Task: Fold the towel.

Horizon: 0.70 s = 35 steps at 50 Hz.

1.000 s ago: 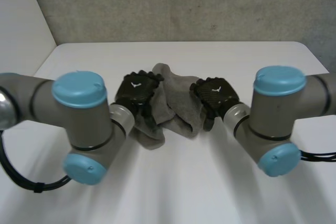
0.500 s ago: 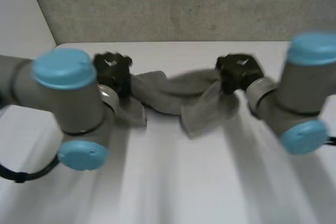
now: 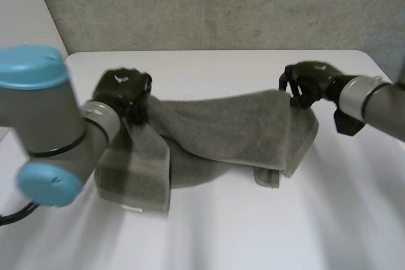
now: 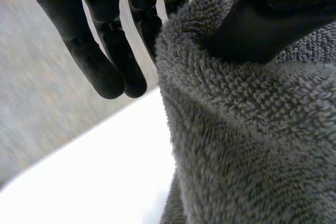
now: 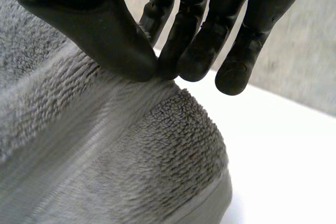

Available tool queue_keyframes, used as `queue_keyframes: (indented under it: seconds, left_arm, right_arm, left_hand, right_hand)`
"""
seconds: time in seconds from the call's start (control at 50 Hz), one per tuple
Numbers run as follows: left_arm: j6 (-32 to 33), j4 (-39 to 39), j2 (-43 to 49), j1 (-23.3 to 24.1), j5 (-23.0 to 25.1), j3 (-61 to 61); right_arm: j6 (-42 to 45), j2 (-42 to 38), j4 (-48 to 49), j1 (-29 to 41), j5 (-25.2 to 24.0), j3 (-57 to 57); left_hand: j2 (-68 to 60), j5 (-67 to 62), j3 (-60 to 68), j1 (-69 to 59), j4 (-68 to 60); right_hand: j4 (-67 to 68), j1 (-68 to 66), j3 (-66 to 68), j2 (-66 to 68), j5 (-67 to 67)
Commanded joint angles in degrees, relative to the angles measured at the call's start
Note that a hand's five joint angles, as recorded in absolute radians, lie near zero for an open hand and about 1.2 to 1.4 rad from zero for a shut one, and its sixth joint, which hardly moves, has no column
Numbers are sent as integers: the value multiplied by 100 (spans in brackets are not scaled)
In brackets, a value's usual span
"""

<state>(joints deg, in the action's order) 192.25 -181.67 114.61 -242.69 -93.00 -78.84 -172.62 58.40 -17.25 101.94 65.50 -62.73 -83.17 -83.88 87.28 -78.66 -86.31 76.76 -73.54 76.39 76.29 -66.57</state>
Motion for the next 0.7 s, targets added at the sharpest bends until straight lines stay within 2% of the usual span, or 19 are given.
queue_keyframes:
  seconds: [0.02, 0.04, 0.06, 0.08, 0.1, 0.12, 0.14, 0.26, 0.3, 0.32, 0.36, 0.38, 0.42, 0.46, 0.48, 0.52, 0.56, 0.64, 0.7]
  left_arm:
    - [181, 27, 1789, -24, -51, 1587]
    - [260, 27, 2062, -24, -51, 1983]
    - [260, 27, 2065, -24, -51, 1987]
    - [356, 44, 2309, -24, -60, 2378]
    - [357, 44, 2311, -24, -60, 2382]
    - [496, 88, 2529, -24, -78, 2765]
    - [680, 228, 2679, -24, -95, 3160]
    - [761, 748, 2584, -24, -306, 3507]
    - [735, 1080, 2173, -15, -499, 3385]
    - [735, 1081, 2170, -15, -500, 3384]
    - [726, 1205, 1951, -15, -561, 3191]
    - [709, 1265, 1716, -15, -579, 2904]
    - [665, 1275, 1415, -15, -570, 2505]
    - [516, 1188, 811, -6, -535, 1622]
    - [515, 1187, 808, -6, -535, 1617]
    - [401, 1064, 562, 29, -544, 1257]
    - [147, 749, 194, 108, -544, 592]
    - [-82, 528, -44, 240, -561, 132]
    - [-232, 378, -150, 539, -561, -140]
  right_arm:
    - [194, -1803, -120, 72, 664, 1769]
    - [194, -1806, -121, 72, 666, 1773]
    - [203, -2049, -173, 89, 840, 2164]
    - [220, -2217, -226, 98, 1024, 2499]
    - [221, -2219, -226, 98, 1026, 2502]
    - [229, -2314, -278, 98, 1218, 2763]
    - [229, -2341, -305, 98, 1402, 2931]
    - [256, -2043, -305, 204, 1677, 2731]
    - [256, -1405, -236, 283, 1615, 2032]
    - [256, -1401, -235, 283, 1615, 2028]
    - [291, -728, -43, 274, 1545, 1066]
    - [291, -724, -42, 274, 1545, 1061]
    - [344, -417, 152, 274, 1466, 560]
    - [492, 143, 598, 283, 1369, -437]
    - [493, 146, 600, 283, 1369, -442]
    - [615, 583, 1125, 309, 1369, -1282]
    - [651, 733, 1406, 344, 1360, -1625]
    - [721, 884, 1910, 397, 1413, -2121]
    - [730, 875, 2200, 476, 1404, -2437]
  left_hand:
    - [1370, 2441, -1782, 919, 1685]
    - [2374, 3445, -2785, 1922, 2688]
    - [2384, 3455, -2795, 1932, 2698]
    - [4166, 5236, -4577, 3714, 4480]
    - [4184, 5254, -4595, 3732, 4498]
    - [6216, 7286, -6627, 5764, 6530]
    - [7269, 8339, -7680, 6817, 7583]
    - [7279, 8350, -7690, 6827, 7593]
    - [7279, 8350, -7690, 6827, 7593]
    - [7279, 8350, -7690, 6827, 7593]
    - [7279, 8350, -7690, 6827, 7593]
    - [7279, 8350, -7690, 6827, 7593]
    - [7262, 8333, -7673, 6810, 7576]
    - [7145, 8215, -7556, 6693, 7459]
    - [7145, 8215, -7556, 6693, 7459]
    - [7077, 8148, -7488, 6625, 7391]
    - [7027, 8097, -7438, 6575, 7341]
    - [7044, 8114, -7455, 6592, 7358]
    - [7044, 8114, -7455, 6592, 7358]
  right_hand:
    - [324, -646, 361, 371, -343]
    - [324, -646, 361, 371, -343]
    - [-1535, 1213, -1499, -1488, 1517]
    - [-4418, 4096, -4382, -4371, 4400]
    - [-4447, 4125, -4411, -4400, 4429]
    - [-6676, 6354, -6639, -6629, 6657]
    - [-6676, 6354, -6639, -6629, 6657]
    - [-6676, 6354, -6639, -6629, 6657]
    - [-6676, 6354, -6639, -6629, 6657]
    - [-6676, 6354, -6639, -6629, 6657]
    - [-6676, 6354, -6639, -6629, 6657]
    - [-6676, 6354, -6639, -6629, 6657]
    - [-6676, 6354, -6639, -6629, 6657]
    - [-6676, 6354, -6639, -6629, 6657]
    - [-6676, 6354, -6639, -6629, 6657]
    - [-6676, 6354, -6639, -6629, 6657]
    - [-6486, 6164, -6449, -6439, 6467]
    - [-6096, 5773, -6059, -6049, 6077]
    - [-5978, 5656, -5941, -5931, 5959]
